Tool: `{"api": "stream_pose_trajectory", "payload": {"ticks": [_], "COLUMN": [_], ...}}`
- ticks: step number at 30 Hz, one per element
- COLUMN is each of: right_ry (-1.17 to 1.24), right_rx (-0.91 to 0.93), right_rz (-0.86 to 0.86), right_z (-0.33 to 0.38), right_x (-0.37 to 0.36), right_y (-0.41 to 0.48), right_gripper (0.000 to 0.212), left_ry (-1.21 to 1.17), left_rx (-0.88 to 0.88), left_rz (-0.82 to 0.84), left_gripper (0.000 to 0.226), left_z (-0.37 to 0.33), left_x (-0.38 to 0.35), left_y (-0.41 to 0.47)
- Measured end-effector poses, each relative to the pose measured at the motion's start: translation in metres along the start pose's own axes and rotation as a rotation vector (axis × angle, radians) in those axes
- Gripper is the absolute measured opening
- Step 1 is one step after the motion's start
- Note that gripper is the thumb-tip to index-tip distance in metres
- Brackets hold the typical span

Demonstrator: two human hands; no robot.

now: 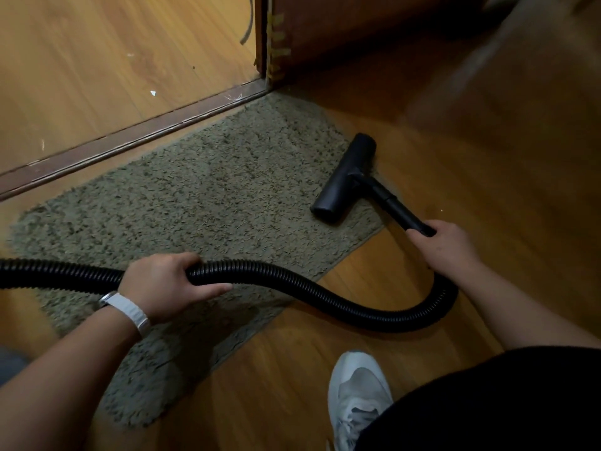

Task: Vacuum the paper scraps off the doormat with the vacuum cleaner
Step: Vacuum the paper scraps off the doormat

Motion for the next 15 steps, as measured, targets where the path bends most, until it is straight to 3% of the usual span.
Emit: {"api": "stream_pose_trajectory", "payload": {"ticks": [15], "right_ry": [-0.163], "right_rx": [0.192], "right_rz": [0.054], "right_z": [0.069], "right_x": [-0.033], "right_y": [0.007], "right_gripper": [0.036], "left_ry": [-0.013], "left_rx": [-0.027], "left_rz": [-0.031], "left_gripper": [0.095], "left_z": [0.001], "left_x": [-0.001], "left_y": [-0.011]}}
Point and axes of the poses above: each hand's wrist, its own y-axis towards the middle knuckle, its own x-axis out of the back of the hand, z = x × y, the point moved 7 cm from there along y, towards the middle knuckle, and after that the axes turned 6 degrees about z, right-handed, at the moved point
